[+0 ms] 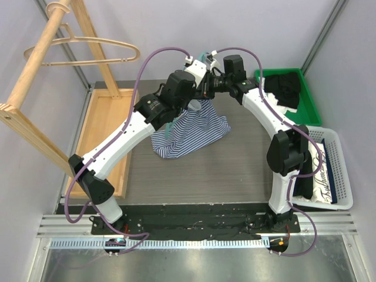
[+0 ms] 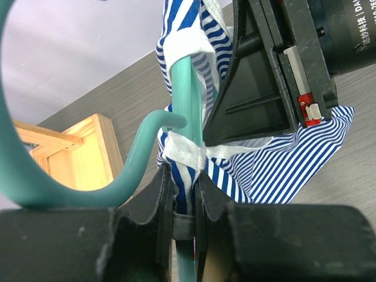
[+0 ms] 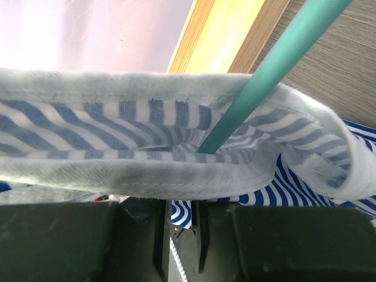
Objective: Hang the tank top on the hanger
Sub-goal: Hang the tank top on the hanger.
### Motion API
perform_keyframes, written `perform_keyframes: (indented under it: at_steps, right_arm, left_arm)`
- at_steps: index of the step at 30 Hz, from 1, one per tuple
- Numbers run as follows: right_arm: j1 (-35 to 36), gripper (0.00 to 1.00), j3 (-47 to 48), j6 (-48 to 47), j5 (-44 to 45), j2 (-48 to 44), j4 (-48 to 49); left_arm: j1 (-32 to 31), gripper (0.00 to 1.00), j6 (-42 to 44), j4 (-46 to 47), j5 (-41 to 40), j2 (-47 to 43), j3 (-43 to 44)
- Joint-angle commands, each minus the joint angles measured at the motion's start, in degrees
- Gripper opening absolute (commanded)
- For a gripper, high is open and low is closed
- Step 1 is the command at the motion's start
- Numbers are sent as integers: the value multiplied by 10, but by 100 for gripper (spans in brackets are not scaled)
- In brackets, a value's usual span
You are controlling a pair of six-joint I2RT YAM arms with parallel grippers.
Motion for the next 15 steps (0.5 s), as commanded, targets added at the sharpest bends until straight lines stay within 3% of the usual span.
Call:
perform_keyframes:
  at_steps: [1,5,8,9,15]
  right_arm:
    - [2,1,24,-18,-23,3,45]
    - [1,1,12,-14,-36,-4,66]
    - [-10,1,-78,84,-34,-43,248]
    - [-12,1,-83,101,-40,-44,267]
    - [-15,1,-55,75,-46,-44,222]
  left_arm:
    - [-4,16,8,25,38,-13,18]
    - [-4,34,16,23,54,-18,20]
    - [-4,46,23,20,61,-20,20]
    - [-4,48,25,20,66,-24,20]
    - [-2,63,38,16,80,-35,18]
